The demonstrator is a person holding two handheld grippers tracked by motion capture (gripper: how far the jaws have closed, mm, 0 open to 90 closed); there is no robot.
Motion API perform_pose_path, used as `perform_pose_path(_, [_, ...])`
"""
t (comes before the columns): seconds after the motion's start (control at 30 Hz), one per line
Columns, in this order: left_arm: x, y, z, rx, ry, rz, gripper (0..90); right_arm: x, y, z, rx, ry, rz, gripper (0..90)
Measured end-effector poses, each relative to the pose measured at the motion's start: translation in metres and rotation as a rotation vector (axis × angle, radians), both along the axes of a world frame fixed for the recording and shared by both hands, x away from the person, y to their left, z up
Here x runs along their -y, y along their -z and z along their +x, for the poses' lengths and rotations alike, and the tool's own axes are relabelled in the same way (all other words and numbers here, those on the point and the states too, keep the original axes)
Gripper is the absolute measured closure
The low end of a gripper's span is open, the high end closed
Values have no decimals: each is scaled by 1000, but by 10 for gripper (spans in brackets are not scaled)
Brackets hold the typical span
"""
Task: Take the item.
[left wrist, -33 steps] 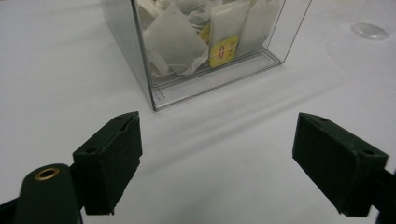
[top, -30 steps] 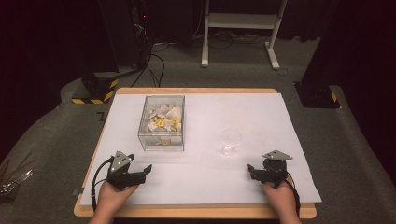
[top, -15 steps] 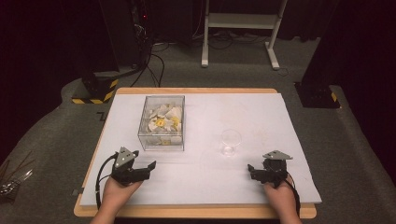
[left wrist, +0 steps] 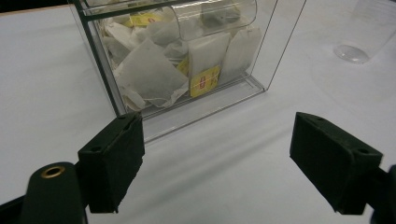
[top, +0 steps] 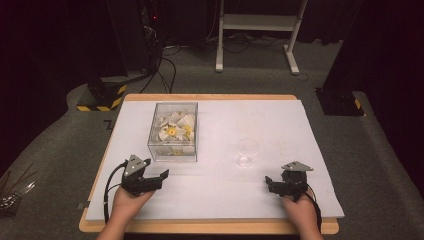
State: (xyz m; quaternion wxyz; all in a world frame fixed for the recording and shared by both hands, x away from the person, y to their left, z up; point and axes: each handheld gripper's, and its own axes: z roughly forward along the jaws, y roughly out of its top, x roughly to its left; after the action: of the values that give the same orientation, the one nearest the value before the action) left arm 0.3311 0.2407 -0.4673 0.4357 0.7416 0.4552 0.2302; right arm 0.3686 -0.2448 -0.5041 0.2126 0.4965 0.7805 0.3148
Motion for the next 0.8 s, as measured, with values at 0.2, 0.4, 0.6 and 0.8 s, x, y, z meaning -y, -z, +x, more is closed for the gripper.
perform_pose_path(0.2, [1,-1,3,2,-3,-4,188,0,0,0,-2,1,1,117])
perform_pose_path(0.4, [3,-3,7,4,3,-11,193,0,0,0,0,0,0,117])
perform_pose_path(0.6, [4,-4,12,10,7,-21,208,0,0,0,0,0,0,117])
perform_pose_path(0.8, [7,-4,17,15,4,-16,211,0,0,0,0,0,0,117])
